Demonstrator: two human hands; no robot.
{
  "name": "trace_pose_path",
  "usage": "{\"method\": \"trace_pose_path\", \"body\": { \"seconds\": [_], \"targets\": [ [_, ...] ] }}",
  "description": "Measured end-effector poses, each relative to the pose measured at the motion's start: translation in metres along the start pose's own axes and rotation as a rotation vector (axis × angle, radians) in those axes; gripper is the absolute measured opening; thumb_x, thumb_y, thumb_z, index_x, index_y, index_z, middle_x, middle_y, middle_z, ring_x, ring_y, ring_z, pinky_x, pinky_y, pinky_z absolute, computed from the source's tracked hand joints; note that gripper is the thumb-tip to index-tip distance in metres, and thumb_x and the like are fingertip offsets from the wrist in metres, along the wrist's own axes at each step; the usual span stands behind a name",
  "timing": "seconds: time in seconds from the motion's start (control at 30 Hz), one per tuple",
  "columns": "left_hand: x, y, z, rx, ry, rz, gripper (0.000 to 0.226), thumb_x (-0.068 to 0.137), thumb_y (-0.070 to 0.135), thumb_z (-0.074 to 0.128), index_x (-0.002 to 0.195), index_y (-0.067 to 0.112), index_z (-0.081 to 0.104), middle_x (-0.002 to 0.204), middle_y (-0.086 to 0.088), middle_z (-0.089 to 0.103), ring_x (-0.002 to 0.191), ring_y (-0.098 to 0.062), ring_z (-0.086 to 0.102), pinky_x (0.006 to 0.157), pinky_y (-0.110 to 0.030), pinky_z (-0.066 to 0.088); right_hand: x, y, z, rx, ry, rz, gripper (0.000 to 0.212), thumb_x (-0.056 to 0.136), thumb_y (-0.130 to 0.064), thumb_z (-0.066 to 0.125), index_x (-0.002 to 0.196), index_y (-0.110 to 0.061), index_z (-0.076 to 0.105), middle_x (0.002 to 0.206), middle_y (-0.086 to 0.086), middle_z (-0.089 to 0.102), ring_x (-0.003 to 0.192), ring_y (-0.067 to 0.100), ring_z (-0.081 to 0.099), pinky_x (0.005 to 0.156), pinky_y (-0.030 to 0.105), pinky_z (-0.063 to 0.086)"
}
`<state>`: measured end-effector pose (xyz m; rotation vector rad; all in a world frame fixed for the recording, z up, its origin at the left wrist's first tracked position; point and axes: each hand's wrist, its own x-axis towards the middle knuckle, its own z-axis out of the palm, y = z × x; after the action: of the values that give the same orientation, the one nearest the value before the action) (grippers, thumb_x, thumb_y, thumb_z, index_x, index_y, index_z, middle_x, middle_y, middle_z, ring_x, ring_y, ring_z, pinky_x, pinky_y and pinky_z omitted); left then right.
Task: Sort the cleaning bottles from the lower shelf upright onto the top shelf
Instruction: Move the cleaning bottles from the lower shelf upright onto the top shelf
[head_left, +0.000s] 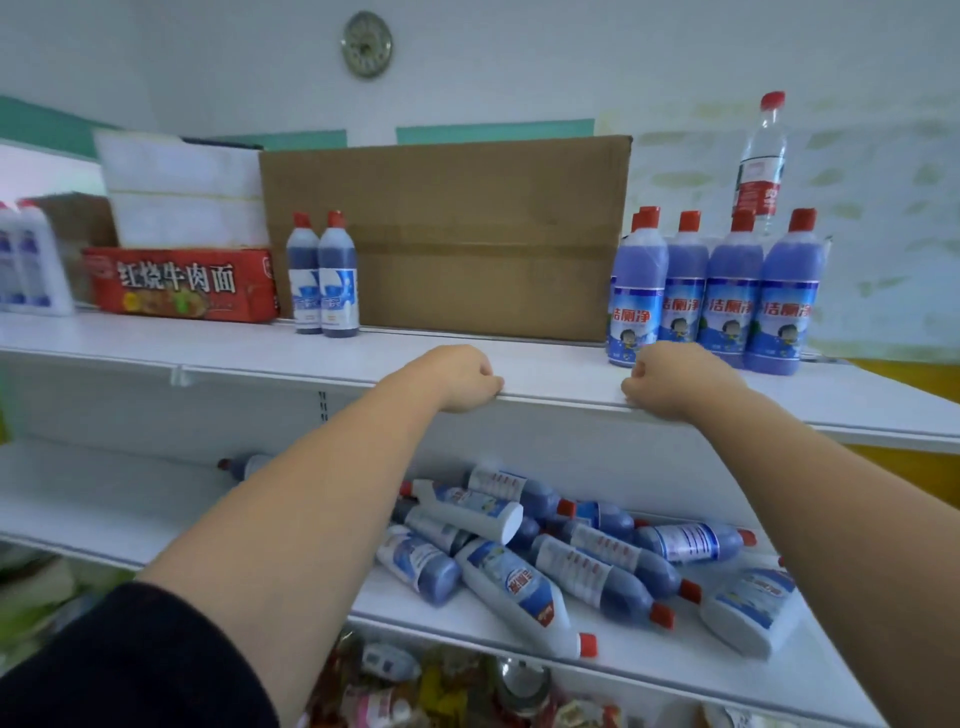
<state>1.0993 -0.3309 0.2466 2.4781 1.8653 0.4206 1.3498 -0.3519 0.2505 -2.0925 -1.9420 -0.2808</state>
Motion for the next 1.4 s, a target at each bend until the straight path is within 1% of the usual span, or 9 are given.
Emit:
{"method": "trace_pose_path", "body": {
  "seconds": [0.17, 0.37, 0.57, 0.77, 1.0, 1.1, 1.2, 1.33, 1.4],
  "targets": [
    [-0.037, -0.058, -0.019, -0.003, 0.027, -0.106, 0.042, 0.102, 0.043, 0.046, 0.125, 0.014, 0.067, 0.133, -0.006, 0.063, 0.120, -0.025, 0.056, 0.103, -0.037, 0.045, -0.004, -0.065, -0.005, 0.041, -0.018, -0.095, 0.032, 0.093, -0.035, 0.052, 0.110, -0.011, 0.064, 0.107, 0.012, 0.065, 0.096, 0.031, 0.061, 0.088, 0.043, 0.055],
    [-0.092, -0.157, -0.037, -0.001, 0.073, -0.262, 0.042, 0.103, 0.041, 0.047, 0.129, 0.014, 0.066, 0.135, -0.009, 0.063, 0.123, -0.028, 0.055, 0.100, -0.033, 0.042, -0.014, -0.174, 0.003, 0.105, 0.006, -0.254, 0.032, 0.093, -0.033, 0.052, 0.107, -0.009, 0.068, 0.108, 0.015, 0.069, 0.097, 0.035, 0.063, 0.084, 0.039, 0.055],
    [-0.148, -0.267, -0.043, -0.007, 0.034, -0.391, 0.043, 0.103, 0.036, 0.048, 0.132, 0.008, 0.064, 0.139, -0.014, 0.060, 0.127, -0.032, 0.054, 0.102, -0.033, 0.043, -0.041, -0.297, 0.021, 0.147, 0.025, -0.349, 0.031, 0.095, -0.034, 0.051, 0.114, -0.016, 0.066, 0.115, 0.009, 0.064, 0.104, 0.030, 0.059, 0.086, 0.039, 0.052],
    [-0.186, -0.359, -0.045, -0.011, -0.020, -0.396, 0.042, 0.102, 0.036, 0.050, 0.130, 0.009, 0.065, 0.136, -0.012, 0.062, 0.124, -0.032, 0.056, 0.103, -0.036, 0.045, -0.070, -0.389, 0.052, 0.174, -0.028, -0.325, 0.018, 0.091, -0.029, 0.050, 0.084, -0.016, 0.060, 0.092, 0.008, 0.062, 0.084, 0.030, 0.058, 0.069, 0.034, 0.046],
    [-0.208, -0.430, -0.018, -0.074, -0.060, -0.378, 0.043, 0.103, 0.038, 0.050, 0.135, 0.012, 0.061, 0.140, -0.011, 0.059, 0.129, -0.030, 0.053, 0.102, -0.031, 0.041, -0.083, -0.443, 0.110, 0.162, -0.167, -0.237, 0.023, 0.092, -0.029, 0.052, 0.100, -0.013, 0.067, 0.094, 0.010, 0.062, 0.086, 0.031, 0.060, 0.073, 0.035, 0.050],
    [-0.207, -0.455, 0.004, -0.116, -0.082, -0.385, 0.046, 0.103, 0.036, 0.051, 0.142, 0.011, 0.055, 0.146, -0.012, 0.054, 0.134, -0.028, 0.050, 0.103, -0.027, 0.039, -0.079, -0.455, 0.139, 0.130, -0.229, -0.204, 0.023, 0.093, -0.031, 0.051, 0.098, -0.013, 0.064, 0.093, 0.009, 0.062, 0.085, 0.030, 0.060, 0.074, 0.036, 0.052],
    [-0.196, -0.480, 0.028, -0.151, -0.102, -0.391, 0.049, 0.102, 0.036, 0.052, 0.146, 0.012, 0.050, 0.150, -0.011, 0.050, 0.137, -0.028, 0.047, 0.108, -0.030, 0.036, -0.069, -0.465, 0.167, 0.095, -0.270, -0.178, 0.021, 0.093, -0.029, 0.050, 0.099, -0.012, 0.061, 0.090, 0.008, 0.058, 0.086, 0.030, 0.059, 0.075, 0.037, 0.051],
    [-0.164, -0.510, 0.058, -0.183, -0.161, -0.375, 0.052, 0.103, 0.036, 0.052, 0.149, 0.012, 0.046, 0.153, -0.012, 0.046, 0.140, -0.028, 0.044, 0.111, -0.032, 0.034, -0.047, -0.478, 0.205, 0.059, -0.312, -0.149, 0.018, 0.093, -0.027, 0.051, 0.087, -0.012, 0.058, 0.082, 0.009, 0.057, 0.078, 0.028, 0.058, 0.068, 0.034, 0.048],
    [-0.139, -0.527, 0.075, -0.192, -0.176, -0.363, 0.053, 0.102, 0.036, 0.052, 0.149, 0.013, 0.045, 0.154, -0.012, 0.045, 0.140, -0.028, 0.043, 0.111, -0.032, 0.033, -0.030, -0.484, 0.227, 0.042, -0.337, -0.127, 0.020, 0.094, -0.027, 0.050, 0.089, -0.011, 0.060, 0.079, 0.008, 0.056, 0.074, 0.025, 0.056, 0.066, 0.032, 0.045]
  ]
}}
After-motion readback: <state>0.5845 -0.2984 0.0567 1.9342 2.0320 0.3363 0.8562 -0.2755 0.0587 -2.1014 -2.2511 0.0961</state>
